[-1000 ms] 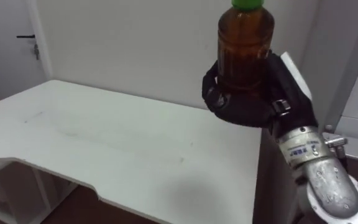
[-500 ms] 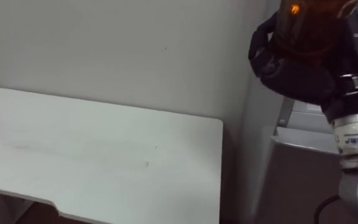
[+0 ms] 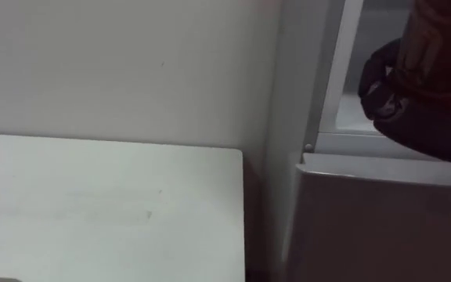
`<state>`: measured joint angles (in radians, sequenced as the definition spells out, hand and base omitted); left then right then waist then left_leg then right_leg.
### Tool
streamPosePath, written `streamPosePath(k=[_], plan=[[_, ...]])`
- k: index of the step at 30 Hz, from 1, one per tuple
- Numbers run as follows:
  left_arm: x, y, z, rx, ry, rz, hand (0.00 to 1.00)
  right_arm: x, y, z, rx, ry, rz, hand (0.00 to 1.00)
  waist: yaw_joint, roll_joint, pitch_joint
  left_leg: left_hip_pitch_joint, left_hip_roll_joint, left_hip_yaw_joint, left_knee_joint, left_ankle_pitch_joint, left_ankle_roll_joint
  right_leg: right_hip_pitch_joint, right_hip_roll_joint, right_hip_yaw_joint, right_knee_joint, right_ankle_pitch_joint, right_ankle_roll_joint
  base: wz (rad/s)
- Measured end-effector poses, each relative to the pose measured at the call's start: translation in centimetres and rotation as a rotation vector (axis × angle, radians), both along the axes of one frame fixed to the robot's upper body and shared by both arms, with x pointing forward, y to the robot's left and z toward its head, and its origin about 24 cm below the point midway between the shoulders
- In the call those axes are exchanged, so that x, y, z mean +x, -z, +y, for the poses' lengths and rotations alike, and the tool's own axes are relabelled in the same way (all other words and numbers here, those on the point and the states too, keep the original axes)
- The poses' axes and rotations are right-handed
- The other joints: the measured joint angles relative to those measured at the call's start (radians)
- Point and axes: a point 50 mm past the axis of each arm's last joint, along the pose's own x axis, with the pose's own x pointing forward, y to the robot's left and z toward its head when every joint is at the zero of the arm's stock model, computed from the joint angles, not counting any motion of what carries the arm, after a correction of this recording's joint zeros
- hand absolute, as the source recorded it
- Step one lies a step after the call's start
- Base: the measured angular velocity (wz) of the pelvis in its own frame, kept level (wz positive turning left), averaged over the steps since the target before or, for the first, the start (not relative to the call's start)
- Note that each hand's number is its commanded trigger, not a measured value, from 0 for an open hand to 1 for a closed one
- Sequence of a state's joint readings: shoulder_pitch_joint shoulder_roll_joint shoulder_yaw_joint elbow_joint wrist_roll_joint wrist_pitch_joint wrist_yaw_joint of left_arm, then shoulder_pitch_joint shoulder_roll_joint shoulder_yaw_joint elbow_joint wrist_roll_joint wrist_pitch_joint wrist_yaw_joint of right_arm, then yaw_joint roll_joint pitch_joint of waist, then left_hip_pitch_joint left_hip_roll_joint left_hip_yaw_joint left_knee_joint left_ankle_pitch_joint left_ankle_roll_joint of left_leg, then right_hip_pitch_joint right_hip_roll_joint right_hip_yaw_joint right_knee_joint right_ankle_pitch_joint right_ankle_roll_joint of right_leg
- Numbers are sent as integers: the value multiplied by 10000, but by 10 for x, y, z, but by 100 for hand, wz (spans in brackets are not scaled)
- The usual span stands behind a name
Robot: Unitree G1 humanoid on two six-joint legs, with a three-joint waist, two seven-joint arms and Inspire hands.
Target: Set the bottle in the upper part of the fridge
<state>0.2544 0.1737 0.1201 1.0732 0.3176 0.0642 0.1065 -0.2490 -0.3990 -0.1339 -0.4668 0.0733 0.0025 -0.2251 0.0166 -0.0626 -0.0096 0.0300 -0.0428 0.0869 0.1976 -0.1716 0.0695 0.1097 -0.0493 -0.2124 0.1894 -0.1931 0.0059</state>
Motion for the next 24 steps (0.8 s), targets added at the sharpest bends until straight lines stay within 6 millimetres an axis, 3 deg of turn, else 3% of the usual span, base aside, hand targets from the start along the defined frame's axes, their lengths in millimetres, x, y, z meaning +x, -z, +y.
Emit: streamPosePath(k=[11, 19, 24], plan=[[-5, 0, 0, 3, -44, 103, 0, -3, 6, -10, 6, 439, 242, 100, -126, -146, -17, 0, 61, 172, 72, -77, 2, -80, 39, 199, 13, 16, -17, -4], [-1, -2, 1, 68, 69, -135, 0, 1, 10, -21, 929, 222, 623, 100, -159, -106, 52, 14, 121, 192, 79, -116, -47, -57, 99, 179, -43, 45, -38, -2], [-3, -2, 2, 165, 6, -115, 0, 11, 25, -35, 2338, 121, 1470, 100, -105, -156, 96, -6, 121, 180, 62, -122, -55, -42, 105, 150, -33, 45, -38, 0]])
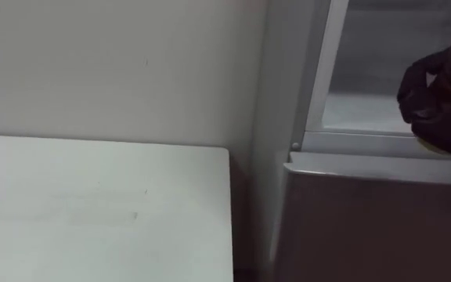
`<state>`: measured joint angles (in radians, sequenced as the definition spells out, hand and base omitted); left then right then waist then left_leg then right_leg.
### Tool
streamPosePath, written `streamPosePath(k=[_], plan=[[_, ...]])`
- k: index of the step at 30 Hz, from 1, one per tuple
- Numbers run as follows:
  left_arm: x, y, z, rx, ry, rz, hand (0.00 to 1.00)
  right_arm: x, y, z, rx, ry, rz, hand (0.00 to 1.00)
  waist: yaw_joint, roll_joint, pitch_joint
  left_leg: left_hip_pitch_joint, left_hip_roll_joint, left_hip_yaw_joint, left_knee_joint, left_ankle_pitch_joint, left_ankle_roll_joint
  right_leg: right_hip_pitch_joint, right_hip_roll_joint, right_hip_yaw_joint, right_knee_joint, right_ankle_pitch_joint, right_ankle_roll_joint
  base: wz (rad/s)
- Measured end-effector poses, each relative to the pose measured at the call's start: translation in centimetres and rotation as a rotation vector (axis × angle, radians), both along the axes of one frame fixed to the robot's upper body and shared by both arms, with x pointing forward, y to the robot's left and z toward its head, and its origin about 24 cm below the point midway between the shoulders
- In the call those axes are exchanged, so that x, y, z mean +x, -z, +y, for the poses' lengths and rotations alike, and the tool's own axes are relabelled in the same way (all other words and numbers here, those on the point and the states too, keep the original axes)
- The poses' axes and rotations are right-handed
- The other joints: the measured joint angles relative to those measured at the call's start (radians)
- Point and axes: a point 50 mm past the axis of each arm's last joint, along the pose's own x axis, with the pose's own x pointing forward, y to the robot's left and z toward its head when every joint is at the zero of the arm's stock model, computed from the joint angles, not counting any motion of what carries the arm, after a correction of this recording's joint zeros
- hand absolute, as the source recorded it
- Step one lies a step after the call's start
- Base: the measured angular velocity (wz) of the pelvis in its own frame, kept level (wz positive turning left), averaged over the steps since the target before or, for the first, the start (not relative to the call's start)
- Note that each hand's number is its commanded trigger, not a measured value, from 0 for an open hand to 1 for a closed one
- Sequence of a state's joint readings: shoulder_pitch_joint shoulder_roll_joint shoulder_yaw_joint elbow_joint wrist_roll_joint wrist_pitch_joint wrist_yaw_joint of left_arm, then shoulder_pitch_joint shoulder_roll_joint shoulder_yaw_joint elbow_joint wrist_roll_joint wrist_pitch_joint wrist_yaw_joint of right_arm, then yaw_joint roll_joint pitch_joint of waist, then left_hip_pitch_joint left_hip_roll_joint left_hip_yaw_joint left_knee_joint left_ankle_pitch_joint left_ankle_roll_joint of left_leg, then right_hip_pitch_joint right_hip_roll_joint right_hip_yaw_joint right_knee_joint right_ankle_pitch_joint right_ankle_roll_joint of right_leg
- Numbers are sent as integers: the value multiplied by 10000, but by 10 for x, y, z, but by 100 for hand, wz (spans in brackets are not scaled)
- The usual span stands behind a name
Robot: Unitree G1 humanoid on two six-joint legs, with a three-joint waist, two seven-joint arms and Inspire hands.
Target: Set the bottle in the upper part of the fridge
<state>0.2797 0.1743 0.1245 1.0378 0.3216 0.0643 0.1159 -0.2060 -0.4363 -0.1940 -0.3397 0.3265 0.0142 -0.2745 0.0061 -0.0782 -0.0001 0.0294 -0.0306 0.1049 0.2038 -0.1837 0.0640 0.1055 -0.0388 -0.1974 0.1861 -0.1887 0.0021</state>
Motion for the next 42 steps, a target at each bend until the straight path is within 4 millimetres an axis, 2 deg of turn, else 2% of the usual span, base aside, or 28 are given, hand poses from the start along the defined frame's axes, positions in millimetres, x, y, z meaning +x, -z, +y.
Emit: streamPosePath(k=[9, 11, 14, 18, 22, 26, 38, 40, 42], plan=[[-3, -1, 4, 88, -383, -7, 0, 21, 26, -24, 1533, 1260, 1333, 100, 294, -120, 63, -14, -2, 8, -10, -2, 1, -20, 5, 1, 11, 0, 0, 0], [-7, -1, 4, 126, -442, 67, 0, 24, 29, -27, 1674, 1582, 1563, 100, 328, -147, 48, -45, -1, -7, -10, -2, 1, -53, 8, -5, 18, -1, 0, 0], [-13, -2, 8, 276, -830, 181, 0, 30, 21, -29, 1879, 1961, 1489, 100, 294, -190, -6, -228, 1, -45, 38, 5, -5, -201, 5, -126, 26, -1, 0, 3], [-18, -5, 13, 468, -1156, 132, 0, 42, 1, -44, 1663, 2777, 1273, 100, 302, -225, -21, -237, -13, -162, 107, 5, -5, -142, -45, -663, 20, 0, 0, 11], [-17, -6, 14, 482, -1184, 112, 0, 53, -11, -57, 1759, 3297, 1264, 100, 319, -255, -30, -179, -13, -258, 103, 5, -9, -45, -33, -671, 4, 0, 0, 9], [-18, -5, 14, 427, -1227, 253, 0, 56, -9, -60, 1841, 3429, 1479, 100, 319, -253, -36, -208, -3, -285, 153, 1, -17, -31, -32, -799, 0, -1, 0, 1], [-20, -6, 14, 463, -1299, 421, 0, 60, 8, -70, 2202, 4017, 2414, 100, 575, -249, -48, -436, -4, -290, 325, 1, -15, -185, -38, -803, 23, 13, -22, 0], [-22, -6, 16, 496, -1404, 424, 0, 60, 9, -70, 2237, 4024, 2523, 100, 624, -250, -55, -452, -8, -315, 300, 1, -15, -186, -39, -825, 23, 13, -23, 3], [-23, -8, 20, 667, -1657, 363, 0, 60, 10, -71, 2286, 4174, 2585, 100, 651, -257, -104, -495, -22, -429, 319, 3, -16, -164, -45, -981, 22, 13, -23, 12]])
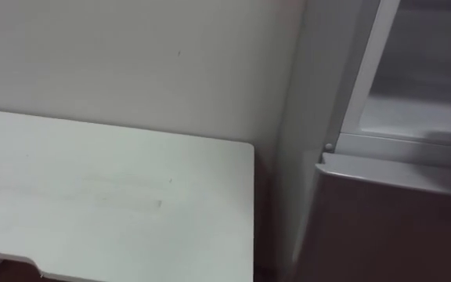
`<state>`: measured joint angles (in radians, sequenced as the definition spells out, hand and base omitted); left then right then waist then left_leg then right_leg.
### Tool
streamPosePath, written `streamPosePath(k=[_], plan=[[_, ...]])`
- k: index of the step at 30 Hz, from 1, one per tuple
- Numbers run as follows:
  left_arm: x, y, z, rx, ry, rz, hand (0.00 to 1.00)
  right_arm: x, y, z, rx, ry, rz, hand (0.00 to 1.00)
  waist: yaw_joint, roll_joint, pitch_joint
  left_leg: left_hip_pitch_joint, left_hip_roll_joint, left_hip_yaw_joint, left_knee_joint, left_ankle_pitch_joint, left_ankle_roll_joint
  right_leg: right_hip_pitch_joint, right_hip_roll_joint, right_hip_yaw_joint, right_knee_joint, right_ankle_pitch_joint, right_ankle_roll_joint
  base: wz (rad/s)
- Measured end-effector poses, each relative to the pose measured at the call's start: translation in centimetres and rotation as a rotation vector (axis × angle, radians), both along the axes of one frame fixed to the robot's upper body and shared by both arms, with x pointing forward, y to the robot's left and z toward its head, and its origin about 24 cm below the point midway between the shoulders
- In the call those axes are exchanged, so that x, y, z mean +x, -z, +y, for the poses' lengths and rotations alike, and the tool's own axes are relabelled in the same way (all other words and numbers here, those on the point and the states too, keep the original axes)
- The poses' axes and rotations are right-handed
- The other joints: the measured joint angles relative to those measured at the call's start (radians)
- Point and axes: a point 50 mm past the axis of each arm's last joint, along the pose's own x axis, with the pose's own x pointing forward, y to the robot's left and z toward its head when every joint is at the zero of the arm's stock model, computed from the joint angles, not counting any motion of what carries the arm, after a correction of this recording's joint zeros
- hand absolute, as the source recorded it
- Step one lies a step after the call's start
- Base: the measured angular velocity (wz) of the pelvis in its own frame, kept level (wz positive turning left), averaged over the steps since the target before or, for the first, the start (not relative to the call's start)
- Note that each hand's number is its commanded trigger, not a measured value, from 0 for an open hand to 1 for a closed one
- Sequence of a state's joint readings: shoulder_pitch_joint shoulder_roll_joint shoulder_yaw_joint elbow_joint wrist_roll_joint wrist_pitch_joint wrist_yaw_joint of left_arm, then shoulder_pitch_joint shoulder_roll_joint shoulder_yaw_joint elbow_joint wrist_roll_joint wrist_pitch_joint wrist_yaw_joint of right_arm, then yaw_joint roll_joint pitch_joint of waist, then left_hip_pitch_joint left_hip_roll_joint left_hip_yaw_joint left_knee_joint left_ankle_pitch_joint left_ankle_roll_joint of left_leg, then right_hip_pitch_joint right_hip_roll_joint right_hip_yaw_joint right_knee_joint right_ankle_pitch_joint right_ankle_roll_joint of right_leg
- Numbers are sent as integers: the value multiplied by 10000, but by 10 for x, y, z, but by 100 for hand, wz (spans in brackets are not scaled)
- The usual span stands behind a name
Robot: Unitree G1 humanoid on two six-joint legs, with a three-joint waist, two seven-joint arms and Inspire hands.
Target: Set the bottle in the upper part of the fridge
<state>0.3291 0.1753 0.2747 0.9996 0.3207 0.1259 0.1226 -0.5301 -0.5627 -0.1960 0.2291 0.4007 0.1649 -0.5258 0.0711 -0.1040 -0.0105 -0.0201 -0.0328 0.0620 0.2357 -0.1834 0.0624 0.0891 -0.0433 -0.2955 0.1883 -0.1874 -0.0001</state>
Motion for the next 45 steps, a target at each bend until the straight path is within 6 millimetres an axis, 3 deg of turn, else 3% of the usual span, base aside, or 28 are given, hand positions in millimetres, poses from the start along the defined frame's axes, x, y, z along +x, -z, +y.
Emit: streamPosePath(k=[6, 15, 20, 27, 36, 37, 39, 41, 42, 45], plan=[[-8, -1, 2, 251, -69, 133, 0, 1, 9, -9, 210, 522, 435, 100, 382, 57, -46, 131, -20, -157, -43, 7, -13, 207, -25, -294, -5, -3, 4, 9], [-27, -4, 4, 254, -329, 662, 0, 3, 10, -26, -132, 1032, 1125, 100, 708, -130, 44, -184, -73, -427, 225, 24, -35, 168, -67, -592, -65, -11, 5, 8], [-25, -6, 7, 334, -359, 600, 0, 5, 5, -30, -178, 1226, 1034, 100, 739, -46, 50, -651, -157, -636, 474, 37, 20, -84, -75, -679, -187, -4, -8, 14], [-4, -15, 25, 792, -352, -262, 0, 20, -12, -28, 173, 1298, 461, 100, 721, 67, 43, -1324, -212, -945, 730, 115, 50, -540, -51, -1046, -181, 57, -31, 15], [-5, -13, 22, 746, -118, -32, 0, 30, -15, -36, 1341, 264, 424, 100, 805, 188, 68, -1321, -176, -1049, 684, 101, 36, -528, -46, -1184, 2, 127, -22, 3], [-6, -14, 22, 753, -130, -15, 0, 31, -14, -36, 1396, 202, 446, 84, 809, 199, 61, -1331, -183, -1082, 695, 89, 26, -525, -41, -1206, -2, 127, -22, 8], [-4, -14, 23, 776, -182, -60, 0, 29, -16, -44, 1467, 72, 524, 64, 745, 257, 67, -1503, -227, -1283, 869, 71, 8, -545, -35, -1235, -18, 127, -22, 22], [-4, -14, 23, 774, -235, 18, 0, 27, -16, -50, 1431, -77, 618, 15, 806, 303, 55, -1546, -226, -1299, 938, 43, -28, -547, -50, -1224, -18, 127, -22, 10], [-5, -14, 23, 774, -278, 94, 0, 26, -17, -51, 1501, -220, 596, 0, 864, 348, 51, -1612, -224, -1315, 1018, 34, -28, -567, -51, -1226, -15, 127, -22, 0], [-3, -17, 24, 853, -234, -18, 0, 24, -18, -57, 1503, -529, 638, 0, 960, 390, 51, -1757, -224, -1355, 1113, 50, -27, -720, -44, -1213, 3, 148, -58, 1]])
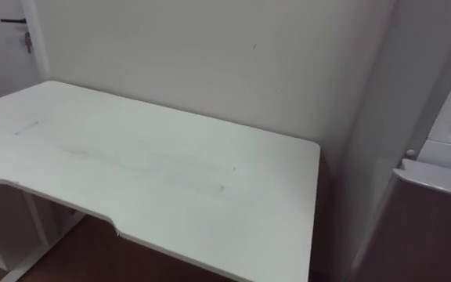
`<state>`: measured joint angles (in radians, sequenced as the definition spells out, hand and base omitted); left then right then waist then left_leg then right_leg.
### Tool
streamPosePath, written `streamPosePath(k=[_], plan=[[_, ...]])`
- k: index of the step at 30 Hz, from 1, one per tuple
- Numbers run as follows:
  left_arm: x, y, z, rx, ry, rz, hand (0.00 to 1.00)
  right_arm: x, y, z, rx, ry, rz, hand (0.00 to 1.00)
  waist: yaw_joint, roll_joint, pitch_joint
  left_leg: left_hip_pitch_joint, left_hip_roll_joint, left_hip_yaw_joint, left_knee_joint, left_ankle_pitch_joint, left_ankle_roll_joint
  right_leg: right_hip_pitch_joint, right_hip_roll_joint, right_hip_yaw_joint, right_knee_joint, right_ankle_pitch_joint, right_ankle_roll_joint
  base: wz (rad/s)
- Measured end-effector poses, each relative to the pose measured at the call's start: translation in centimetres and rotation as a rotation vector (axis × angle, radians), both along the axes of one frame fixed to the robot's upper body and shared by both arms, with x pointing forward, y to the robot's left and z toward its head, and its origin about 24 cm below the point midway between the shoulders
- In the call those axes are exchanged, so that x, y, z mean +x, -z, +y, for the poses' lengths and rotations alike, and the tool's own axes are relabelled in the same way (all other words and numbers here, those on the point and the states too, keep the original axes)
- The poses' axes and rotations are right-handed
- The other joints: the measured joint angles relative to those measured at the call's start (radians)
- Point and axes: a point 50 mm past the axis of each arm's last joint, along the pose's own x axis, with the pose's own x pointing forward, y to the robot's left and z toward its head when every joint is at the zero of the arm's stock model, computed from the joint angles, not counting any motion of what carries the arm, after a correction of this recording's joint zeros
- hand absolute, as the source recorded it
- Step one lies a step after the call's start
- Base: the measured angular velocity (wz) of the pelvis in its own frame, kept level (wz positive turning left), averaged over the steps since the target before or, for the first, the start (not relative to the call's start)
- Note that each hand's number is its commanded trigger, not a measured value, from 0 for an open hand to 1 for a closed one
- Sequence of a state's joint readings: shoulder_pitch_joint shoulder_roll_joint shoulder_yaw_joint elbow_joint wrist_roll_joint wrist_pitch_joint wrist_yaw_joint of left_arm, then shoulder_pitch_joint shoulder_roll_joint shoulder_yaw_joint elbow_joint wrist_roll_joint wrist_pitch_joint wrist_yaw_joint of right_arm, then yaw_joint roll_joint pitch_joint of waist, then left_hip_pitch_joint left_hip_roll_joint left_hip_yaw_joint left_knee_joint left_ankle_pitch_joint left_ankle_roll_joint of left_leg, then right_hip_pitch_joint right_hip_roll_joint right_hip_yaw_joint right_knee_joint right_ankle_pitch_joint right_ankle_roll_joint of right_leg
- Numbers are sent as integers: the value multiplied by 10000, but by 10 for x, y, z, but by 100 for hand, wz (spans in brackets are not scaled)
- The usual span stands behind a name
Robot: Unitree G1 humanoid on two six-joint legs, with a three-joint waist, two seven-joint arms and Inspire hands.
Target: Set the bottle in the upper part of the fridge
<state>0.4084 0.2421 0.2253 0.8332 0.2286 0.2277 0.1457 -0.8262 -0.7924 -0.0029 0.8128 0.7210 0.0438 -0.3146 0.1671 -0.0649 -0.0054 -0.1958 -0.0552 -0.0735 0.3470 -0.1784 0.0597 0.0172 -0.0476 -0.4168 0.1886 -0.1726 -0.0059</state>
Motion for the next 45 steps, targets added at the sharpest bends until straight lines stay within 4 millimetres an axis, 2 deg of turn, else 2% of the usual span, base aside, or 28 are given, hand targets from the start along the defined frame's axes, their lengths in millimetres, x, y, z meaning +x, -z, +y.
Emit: streamPosePath(k=[7, 15, 28, 35, 42, 45], plan=[[7, -1, 1, 20, 162, -86, 0, 1, 5, -5, 109, -519, 268, 0, 60, -60, 0, -3, -18, -3, -21, 167, 9, -62, -6, 33, -49, -72, -65, 0], [8, -1, 1, 11, 219, -104, 0, 1, 10, -8, 172, -735, 456, 0, 58, -279, 28, -16, 51, 43, -23, 177, -13, -9, 73, 29, -210, -18, -86, 0], [12, -2, 1, -55, 371, -223, 0, 2, 12, -5, 101, -1119, 564, 0, 75, -361, 24, 165, 87, 146, -110, 189, -32, 52, 92, 183, -200, 0, -124, -2], [11, -2, 1, -219, 375, -164, 0, 3, 18, -6, 72, -1406, 922, 0, 77, -419, 59, 509, 85, 151, -232, 169, -64, 407, 129, 236, -371, 4, -131, 0], [11, 0, 0, -229, 325, -112, 0, 3, 19, -5, -275, -1707, 1154, 0, -8, -472, 49, 526, 82, 175, -251, 175, -74, 443, 130, 228, -379, 2, -134, 0], [11, 1, 1, -198, 258, -8, 0, 4, 18, -3, -258, -1782, 1208, 0, -80, -512, 18, 529, 79, 189, -276, 175, -74, 507, 127, 187, -372, 3, -131, 2]])
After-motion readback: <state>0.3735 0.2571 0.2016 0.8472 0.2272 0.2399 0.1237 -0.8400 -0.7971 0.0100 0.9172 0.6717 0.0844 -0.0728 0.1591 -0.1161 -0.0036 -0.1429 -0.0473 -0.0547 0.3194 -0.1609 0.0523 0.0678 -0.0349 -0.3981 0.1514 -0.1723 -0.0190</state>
